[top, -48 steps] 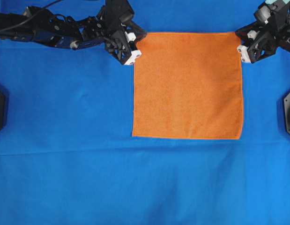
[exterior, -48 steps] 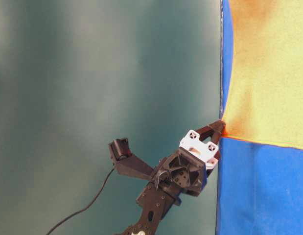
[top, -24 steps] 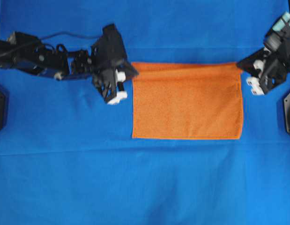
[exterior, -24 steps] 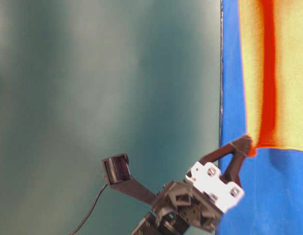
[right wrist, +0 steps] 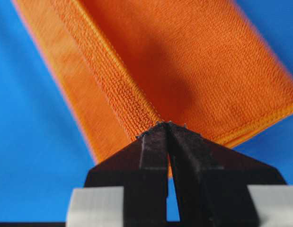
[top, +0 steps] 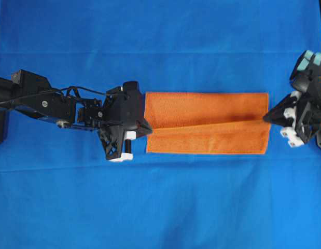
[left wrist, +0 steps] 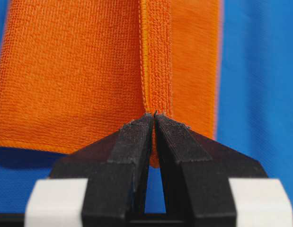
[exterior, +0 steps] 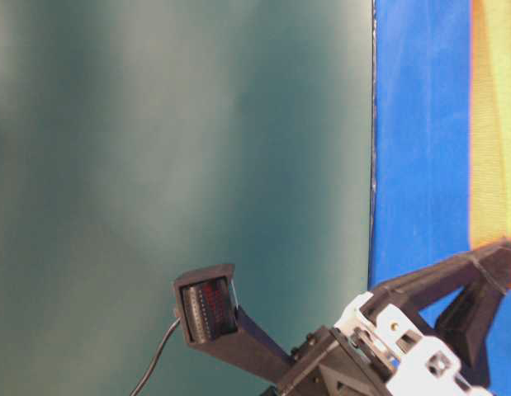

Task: Fold the orange towel.
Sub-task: 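Pull both held corners down toward the bottom edge, folding in half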

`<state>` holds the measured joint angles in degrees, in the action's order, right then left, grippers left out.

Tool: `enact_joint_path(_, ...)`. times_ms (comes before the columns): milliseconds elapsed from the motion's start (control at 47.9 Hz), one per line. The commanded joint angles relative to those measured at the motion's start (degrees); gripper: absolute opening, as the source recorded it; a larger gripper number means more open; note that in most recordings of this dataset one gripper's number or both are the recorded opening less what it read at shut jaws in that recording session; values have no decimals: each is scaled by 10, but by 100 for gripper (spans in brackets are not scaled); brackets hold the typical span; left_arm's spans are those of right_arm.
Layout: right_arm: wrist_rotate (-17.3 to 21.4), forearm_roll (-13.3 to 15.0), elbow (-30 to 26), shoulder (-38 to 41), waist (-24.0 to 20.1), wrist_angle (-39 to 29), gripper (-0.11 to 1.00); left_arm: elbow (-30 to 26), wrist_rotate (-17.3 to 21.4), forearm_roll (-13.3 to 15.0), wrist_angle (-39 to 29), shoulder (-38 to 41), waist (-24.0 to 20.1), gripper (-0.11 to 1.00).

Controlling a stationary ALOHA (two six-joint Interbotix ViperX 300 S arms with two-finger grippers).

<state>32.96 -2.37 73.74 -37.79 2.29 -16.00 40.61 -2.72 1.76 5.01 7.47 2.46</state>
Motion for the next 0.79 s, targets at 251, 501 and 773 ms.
enact_joint_path(251,47,-1,-13,55,-76,11,2,-14,1,-1,-3,-3,18,5)
enact_joint_path(501,46,1,-14,56,-80,34,2,-21,4,-1,-3,3,19,7)
enact_joint_path(773,45,4,-16,62,-80,46,3,-22,6,-1,-3,1,19,40)
